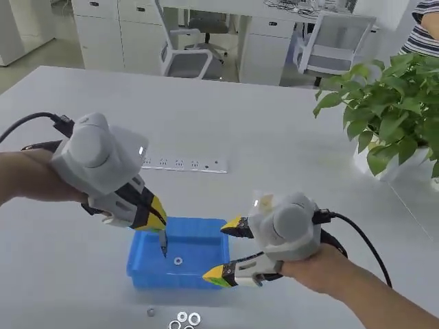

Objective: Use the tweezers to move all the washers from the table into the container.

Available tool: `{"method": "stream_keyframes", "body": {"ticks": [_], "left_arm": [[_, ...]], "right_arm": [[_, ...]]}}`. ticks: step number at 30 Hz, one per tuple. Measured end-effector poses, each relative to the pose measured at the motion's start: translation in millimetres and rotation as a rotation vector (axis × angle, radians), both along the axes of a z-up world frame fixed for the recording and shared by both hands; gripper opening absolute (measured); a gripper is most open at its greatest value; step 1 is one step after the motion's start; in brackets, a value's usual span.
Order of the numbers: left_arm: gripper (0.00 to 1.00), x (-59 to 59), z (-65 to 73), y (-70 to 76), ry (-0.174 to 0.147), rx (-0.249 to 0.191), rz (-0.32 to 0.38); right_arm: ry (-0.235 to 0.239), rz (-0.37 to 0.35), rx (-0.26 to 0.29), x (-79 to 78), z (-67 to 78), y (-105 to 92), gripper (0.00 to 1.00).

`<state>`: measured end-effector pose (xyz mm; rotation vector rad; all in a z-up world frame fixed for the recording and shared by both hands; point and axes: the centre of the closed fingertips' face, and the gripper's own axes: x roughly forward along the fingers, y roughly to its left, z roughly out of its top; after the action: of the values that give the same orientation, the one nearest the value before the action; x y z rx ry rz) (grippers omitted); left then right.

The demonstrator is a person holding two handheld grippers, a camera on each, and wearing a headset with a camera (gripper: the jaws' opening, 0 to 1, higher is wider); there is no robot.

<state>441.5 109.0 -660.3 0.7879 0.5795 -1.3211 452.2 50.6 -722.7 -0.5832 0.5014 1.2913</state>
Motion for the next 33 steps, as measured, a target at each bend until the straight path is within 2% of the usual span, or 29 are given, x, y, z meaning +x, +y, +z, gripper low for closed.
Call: {"method": "stream_keyframes", "body": {"ticks": [4, 16, 33], "left_arm": [[0.05, -3.6, 8.2, 1.0, -0.016, -0.001, 0.003], [0.05, -19.8, 28.1, -4.1, -0.019, -0.02, -0.006], [0.05, -43.0, 23.5, -12.0, 0.014, -0.019, -0.025]], "right_arm": [[-0.008, -0.012, 0.0, -5.6, 3.4, -3.8, 0.59], [-0.006, -0.053, 0.009, -23.3, 6.2, -17.1, 0.65], [0.049, -0.121, 0.032, -53.0, -6.1, -32.0, 0.76]]}}
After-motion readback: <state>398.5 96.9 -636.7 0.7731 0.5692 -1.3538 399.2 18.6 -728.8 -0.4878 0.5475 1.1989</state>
